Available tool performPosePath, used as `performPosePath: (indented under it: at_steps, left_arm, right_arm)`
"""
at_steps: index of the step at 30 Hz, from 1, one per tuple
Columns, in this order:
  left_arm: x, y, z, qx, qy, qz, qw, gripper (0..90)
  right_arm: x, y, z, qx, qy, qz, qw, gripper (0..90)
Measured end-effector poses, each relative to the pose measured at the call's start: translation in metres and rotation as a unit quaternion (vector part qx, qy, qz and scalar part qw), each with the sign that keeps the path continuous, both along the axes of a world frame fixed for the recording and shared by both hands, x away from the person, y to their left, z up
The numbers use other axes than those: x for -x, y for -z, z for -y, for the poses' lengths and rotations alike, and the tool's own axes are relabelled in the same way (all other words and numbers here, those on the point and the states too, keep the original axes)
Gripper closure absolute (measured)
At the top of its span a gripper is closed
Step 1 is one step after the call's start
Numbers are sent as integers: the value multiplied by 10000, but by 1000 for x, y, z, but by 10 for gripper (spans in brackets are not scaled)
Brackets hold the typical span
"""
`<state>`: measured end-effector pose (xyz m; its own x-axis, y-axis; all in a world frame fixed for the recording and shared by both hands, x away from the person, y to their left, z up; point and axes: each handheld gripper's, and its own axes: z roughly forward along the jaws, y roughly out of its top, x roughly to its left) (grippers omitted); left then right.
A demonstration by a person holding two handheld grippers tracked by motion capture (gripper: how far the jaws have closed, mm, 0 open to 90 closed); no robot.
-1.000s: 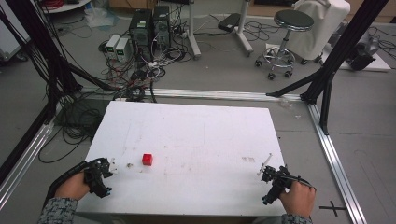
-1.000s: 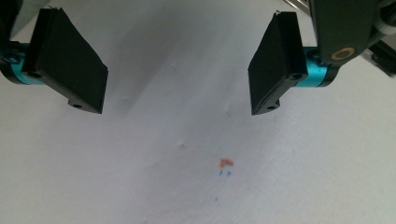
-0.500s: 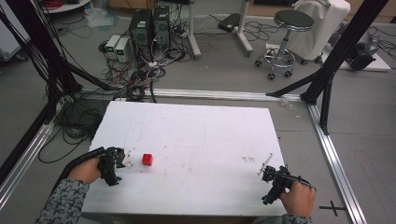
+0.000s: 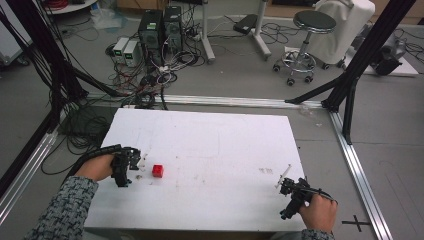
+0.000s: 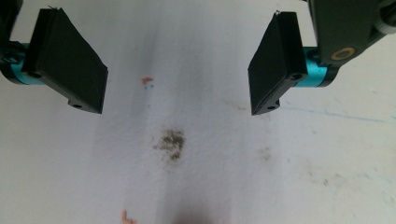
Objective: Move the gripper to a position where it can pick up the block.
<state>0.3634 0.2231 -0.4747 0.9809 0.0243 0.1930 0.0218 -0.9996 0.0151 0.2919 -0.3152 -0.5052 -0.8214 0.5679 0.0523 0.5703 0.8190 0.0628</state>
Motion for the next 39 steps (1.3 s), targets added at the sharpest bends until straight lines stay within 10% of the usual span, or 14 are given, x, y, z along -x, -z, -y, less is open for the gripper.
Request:
performPosePath:
  at_steps: [39]
  left_arm:
    - [-37, 17, 73, -144, 747, -448, 9961, 204]
  right_arm:
    - [2, 2, 1, 22, -45, -29, 10000, 30]
